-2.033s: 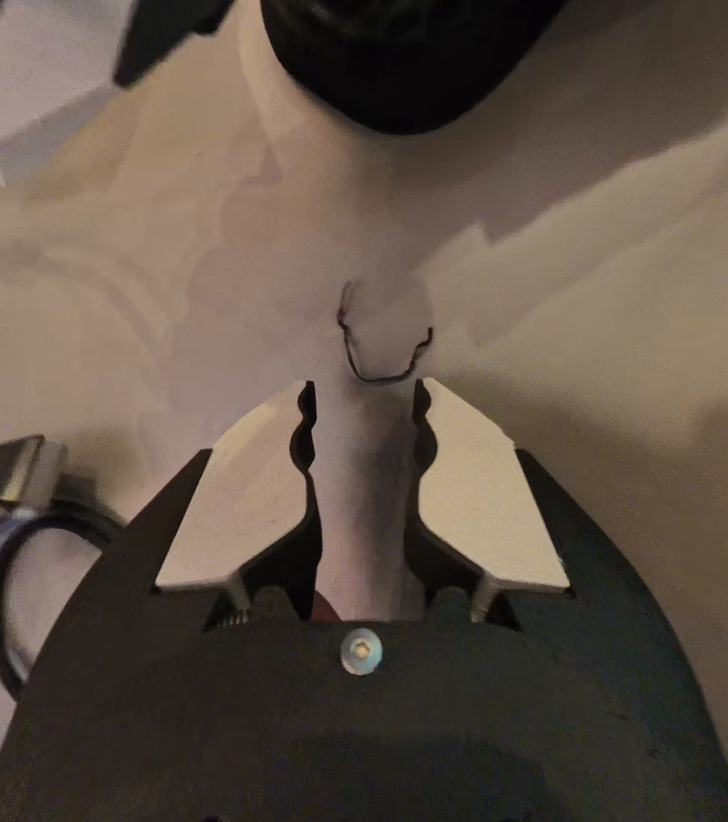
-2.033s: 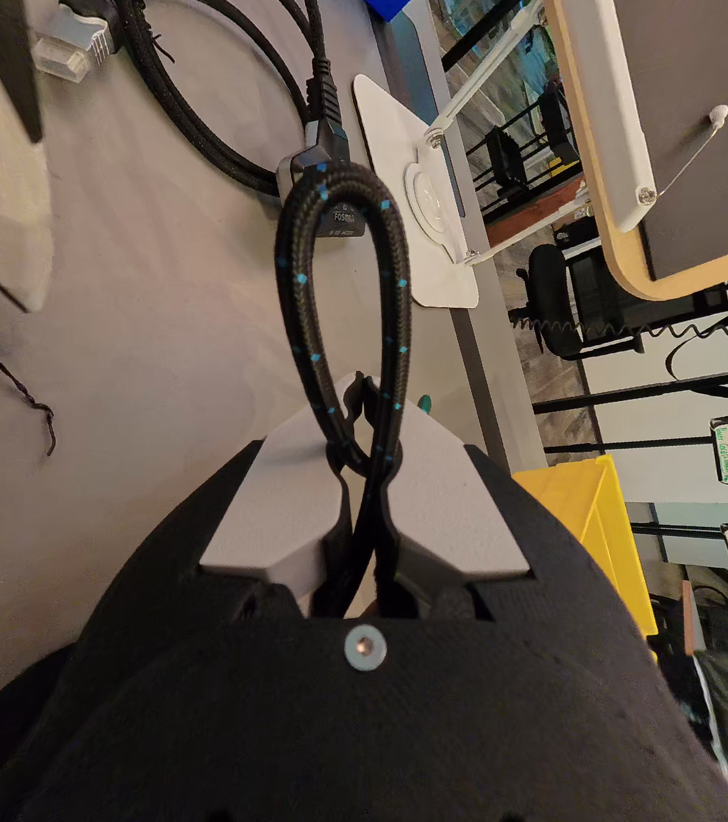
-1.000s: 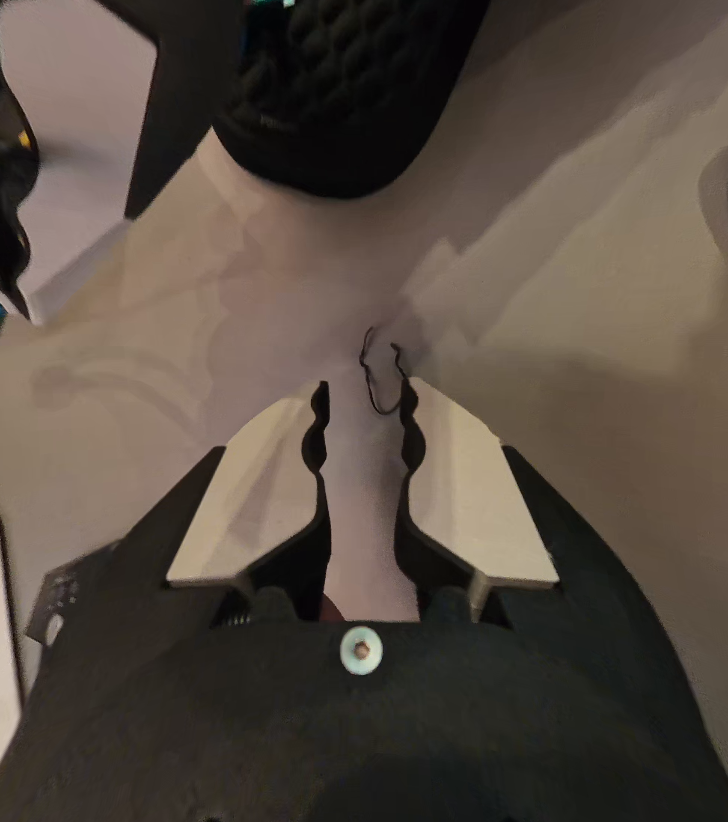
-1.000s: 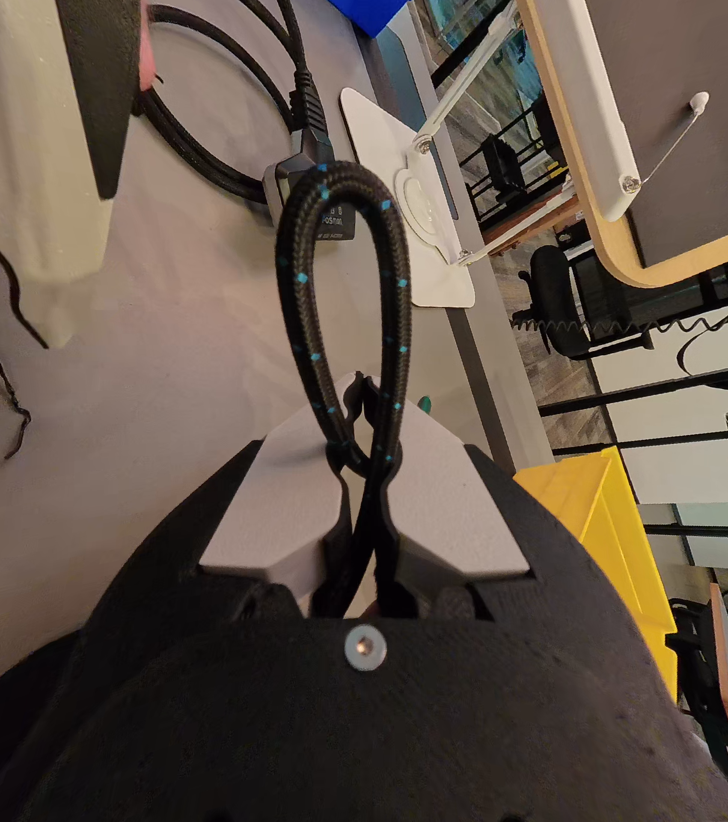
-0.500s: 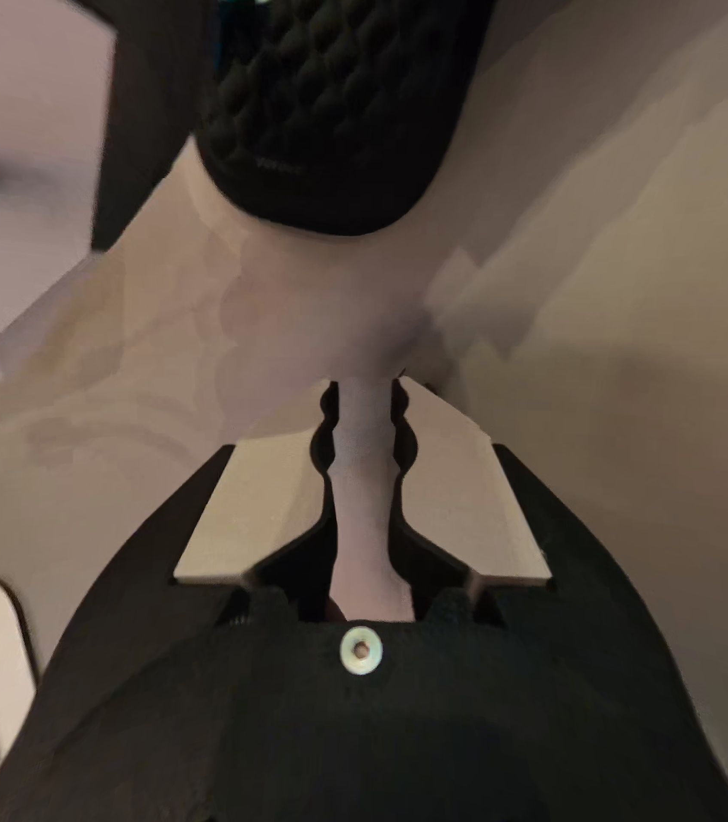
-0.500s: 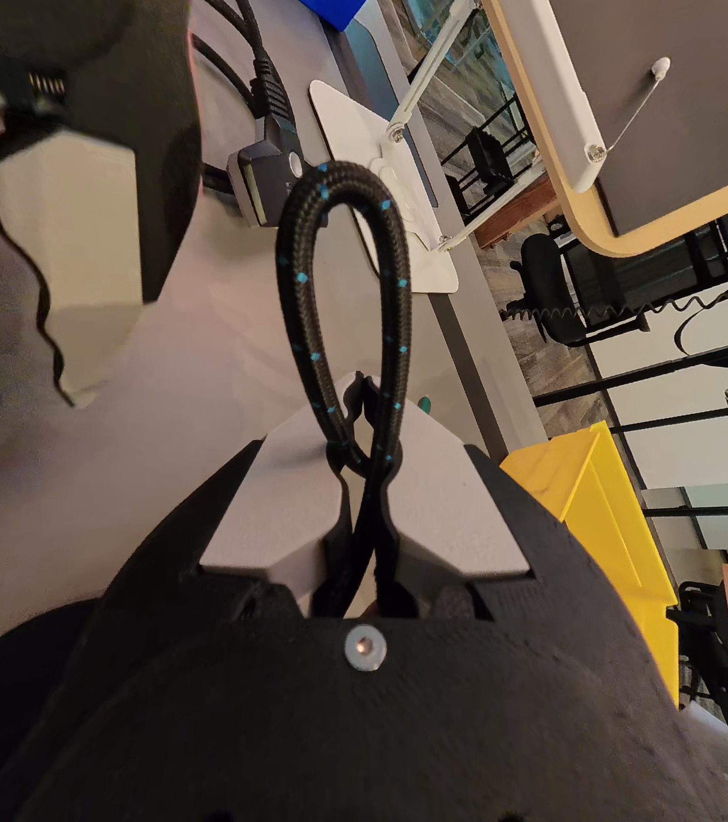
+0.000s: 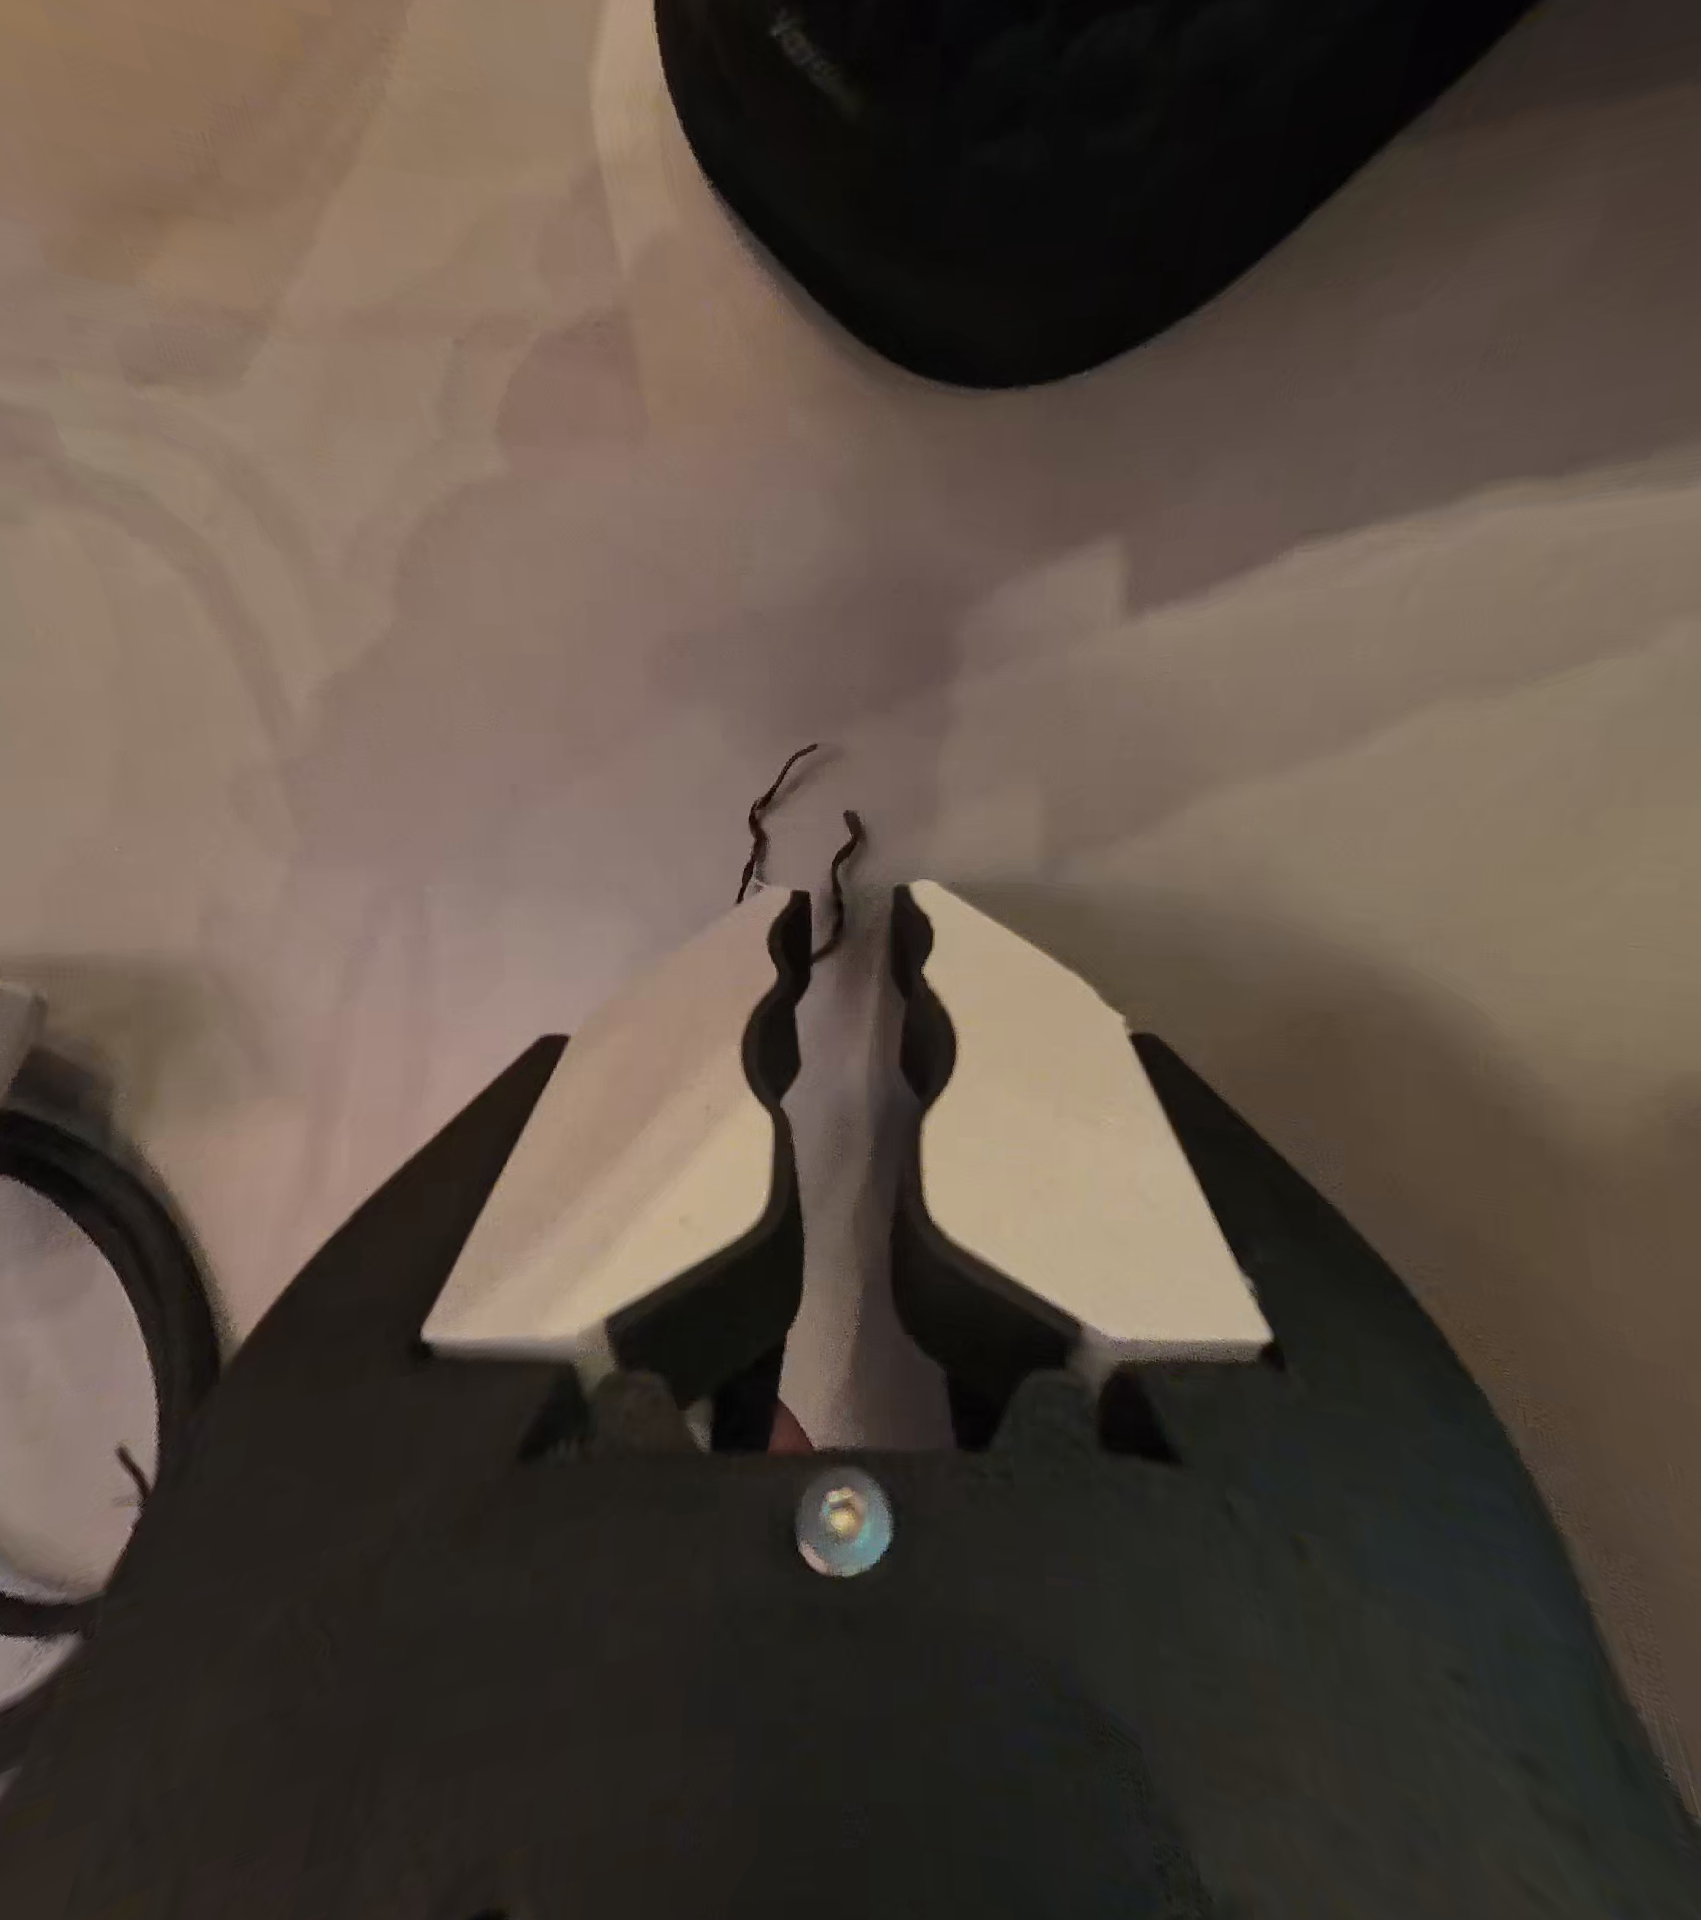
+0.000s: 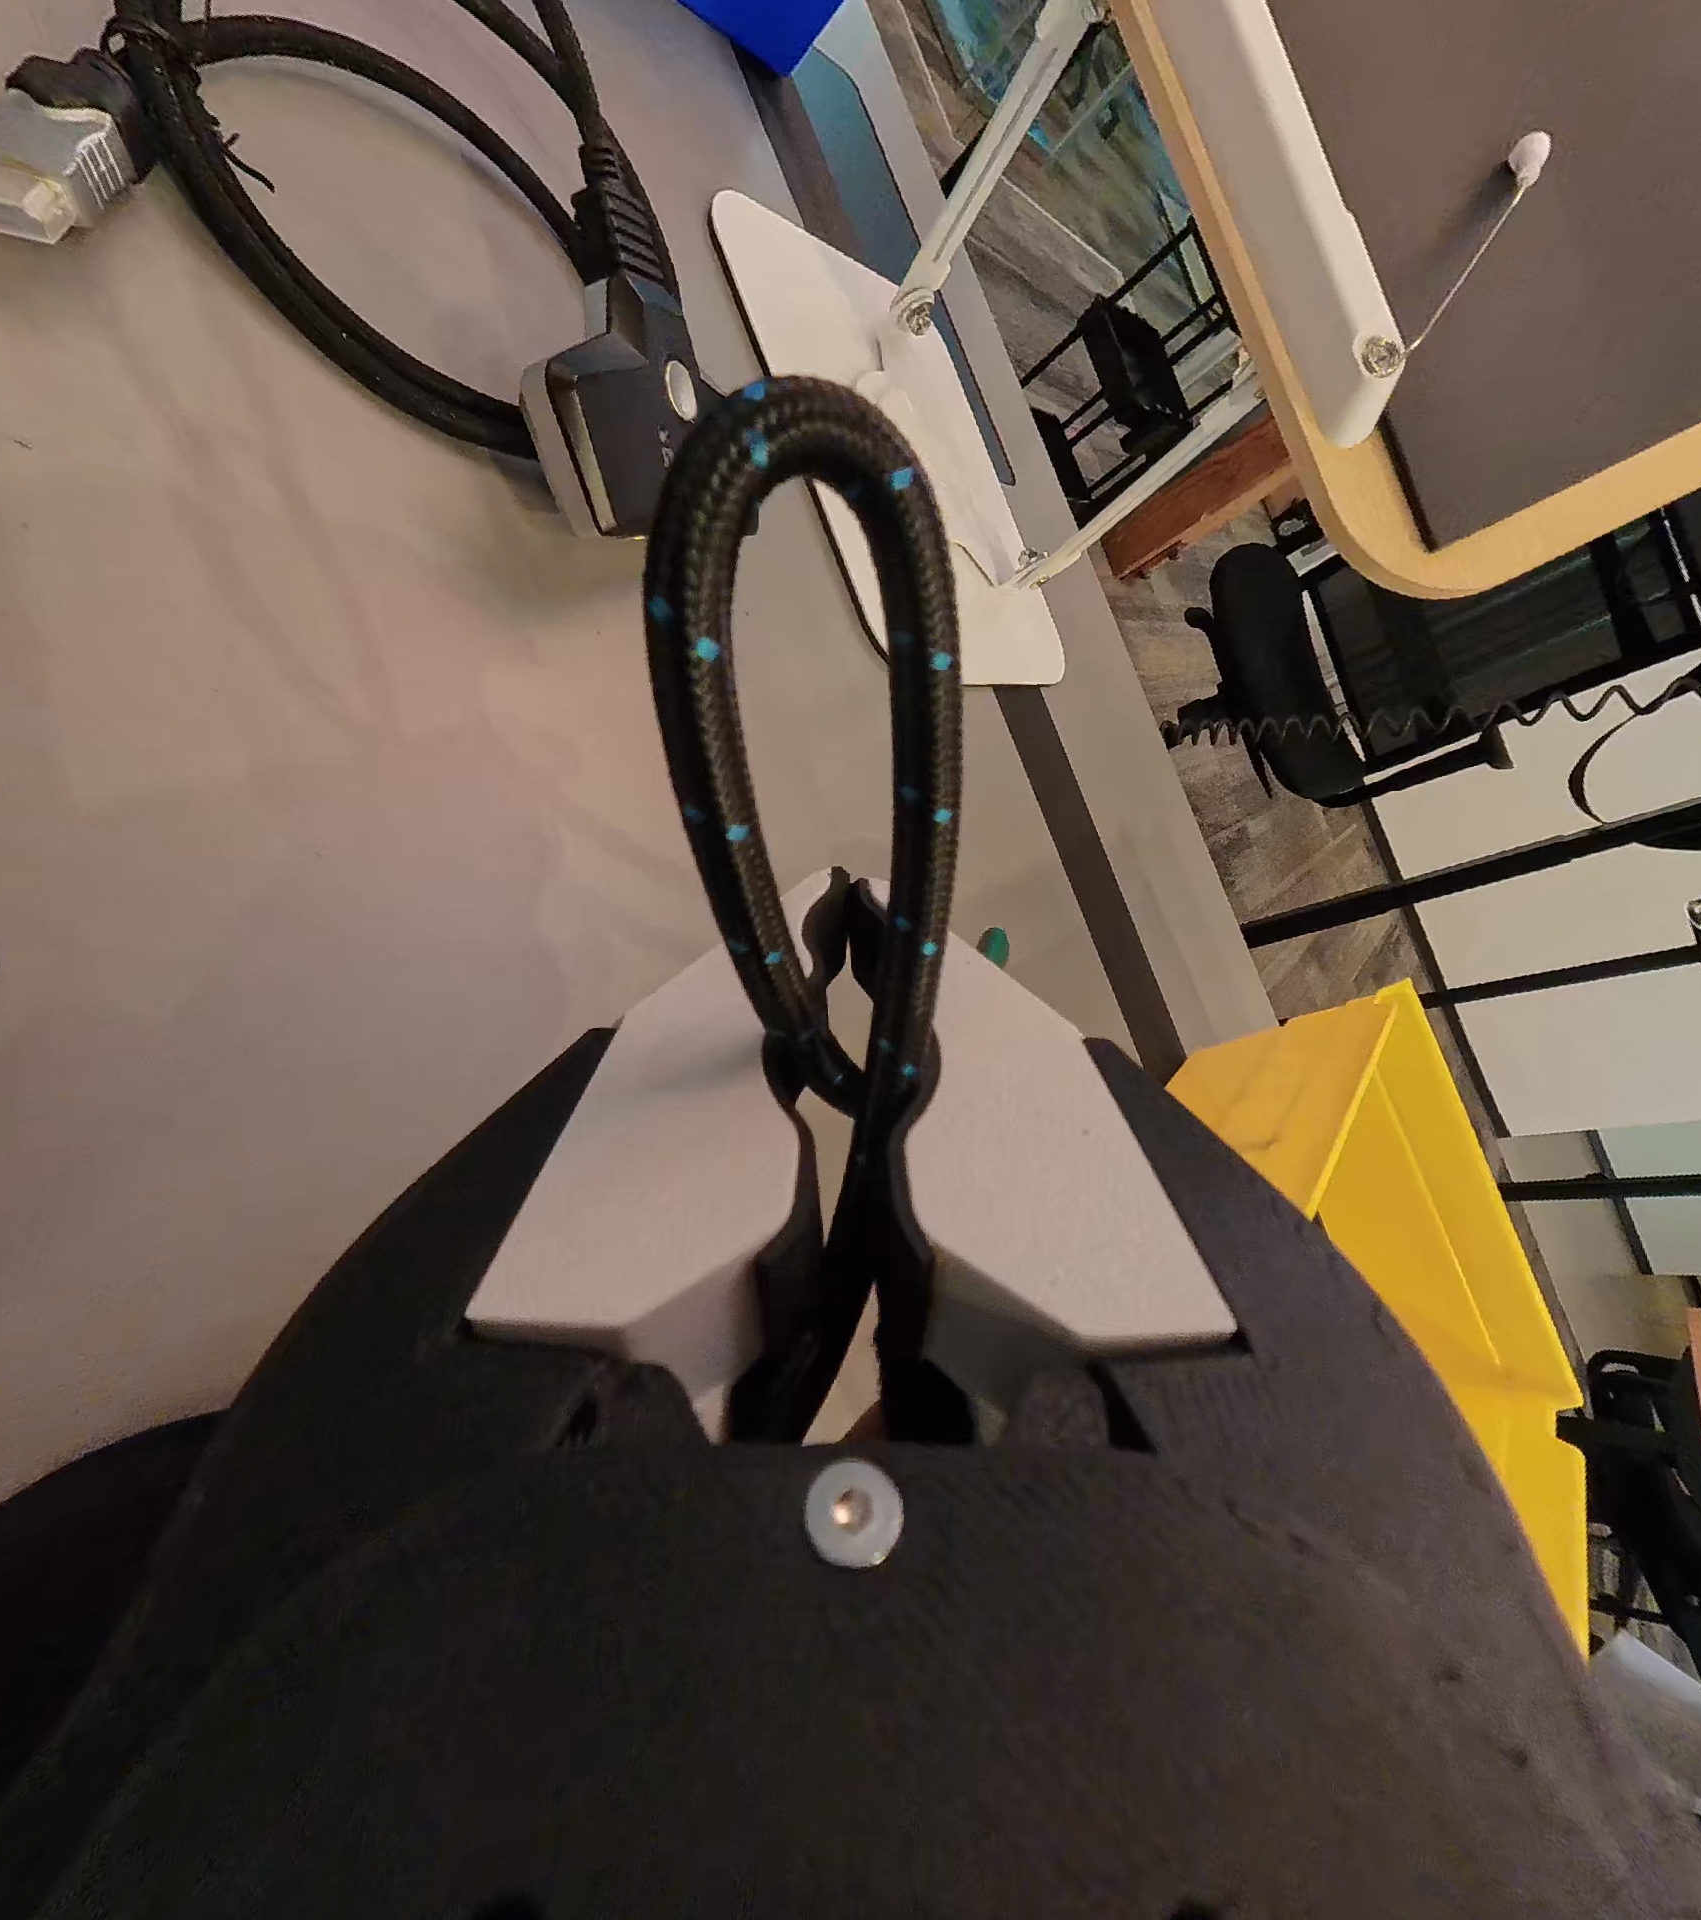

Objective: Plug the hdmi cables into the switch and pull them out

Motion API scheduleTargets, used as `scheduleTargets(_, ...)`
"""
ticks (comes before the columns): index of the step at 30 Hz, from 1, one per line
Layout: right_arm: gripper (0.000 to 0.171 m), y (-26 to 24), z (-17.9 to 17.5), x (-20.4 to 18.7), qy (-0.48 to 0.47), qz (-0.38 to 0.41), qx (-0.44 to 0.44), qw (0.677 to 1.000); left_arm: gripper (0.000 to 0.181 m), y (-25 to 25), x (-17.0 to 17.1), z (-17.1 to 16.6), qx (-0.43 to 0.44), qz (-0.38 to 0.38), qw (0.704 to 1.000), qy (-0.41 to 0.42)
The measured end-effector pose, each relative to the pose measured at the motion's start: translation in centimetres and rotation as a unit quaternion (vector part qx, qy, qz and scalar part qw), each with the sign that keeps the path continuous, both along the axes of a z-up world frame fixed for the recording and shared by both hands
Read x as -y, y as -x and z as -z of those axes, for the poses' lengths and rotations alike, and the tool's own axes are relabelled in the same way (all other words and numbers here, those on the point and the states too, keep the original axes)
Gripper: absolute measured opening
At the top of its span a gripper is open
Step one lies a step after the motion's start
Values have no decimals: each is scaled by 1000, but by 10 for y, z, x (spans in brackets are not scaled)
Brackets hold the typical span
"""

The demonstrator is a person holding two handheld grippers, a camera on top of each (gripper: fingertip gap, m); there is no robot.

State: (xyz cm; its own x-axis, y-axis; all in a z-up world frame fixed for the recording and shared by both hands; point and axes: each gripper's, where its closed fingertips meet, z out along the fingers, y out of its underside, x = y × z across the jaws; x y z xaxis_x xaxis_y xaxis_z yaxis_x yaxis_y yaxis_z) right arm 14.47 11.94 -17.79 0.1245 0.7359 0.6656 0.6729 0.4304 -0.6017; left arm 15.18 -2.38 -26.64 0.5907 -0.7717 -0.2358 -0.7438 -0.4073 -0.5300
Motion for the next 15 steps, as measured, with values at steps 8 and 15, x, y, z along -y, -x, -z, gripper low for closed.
scheduleTargets(8, 0, -2, -3, -1, 2, 0, -5, 1000, 0, 2, -6, 4, -36, 112, 992, 33)
scheduleTargets(15, 0, -1, -2, 0, 3, -4, -2, 1000, 19, 43, 6, -5, -141, 328, 933, 43)
